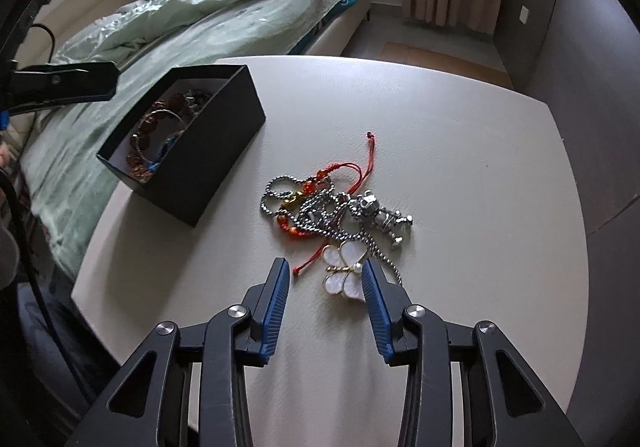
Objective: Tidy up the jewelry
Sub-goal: 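Move both open tools toward the remaining jewelry pile on the table, then grasp the white butterfly pendant with the right tool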
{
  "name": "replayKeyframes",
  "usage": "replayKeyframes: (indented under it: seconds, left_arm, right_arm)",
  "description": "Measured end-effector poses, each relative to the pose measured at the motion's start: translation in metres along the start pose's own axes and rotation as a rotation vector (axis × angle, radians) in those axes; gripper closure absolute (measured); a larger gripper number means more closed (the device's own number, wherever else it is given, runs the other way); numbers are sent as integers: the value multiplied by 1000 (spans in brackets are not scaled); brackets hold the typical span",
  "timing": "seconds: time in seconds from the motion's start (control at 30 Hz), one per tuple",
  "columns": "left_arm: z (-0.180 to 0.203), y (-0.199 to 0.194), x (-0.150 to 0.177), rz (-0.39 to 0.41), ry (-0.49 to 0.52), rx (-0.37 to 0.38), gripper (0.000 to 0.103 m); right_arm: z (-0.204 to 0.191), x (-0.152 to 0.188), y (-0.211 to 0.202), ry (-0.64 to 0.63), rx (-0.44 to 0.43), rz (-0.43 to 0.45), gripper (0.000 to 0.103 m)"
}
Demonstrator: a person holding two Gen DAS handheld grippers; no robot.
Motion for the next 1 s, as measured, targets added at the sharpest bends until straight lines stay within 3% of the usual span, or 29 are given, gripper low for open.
replayKeyframes:
  seconds: [0.17,0.3,0.43,0.8,1.0]
  left_arm:
    - [-1,-1,-2,2,-7,9,36]
    - [2,-2,-3,7,-7,16,36]
    - [8,0,-3,4,-1,28,36]
    - [53,12,-2,0,67,75,36]
    - [92,26,3,-5,148,82,36]
  right_arm:
    - [3,1,10,2,33,-30,66]
    - [7,-1,9,3,56,-25,78]
    - [10,-1,5,22,52,-25,80]
    - [31,-3,-39,192,-104,92,80]
    - [53,-3,-52,260,-130,140,80]
Point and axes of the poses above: each gripper's, at about its wrist camera, not at the fingertips, and y roughly the way its jaws point, z to its right, x to its underside, the point moved 7 cm from there along y, roughly the way its jaws point, and after that the axes turned 13 degrees about -x, right-handed, at the moved point
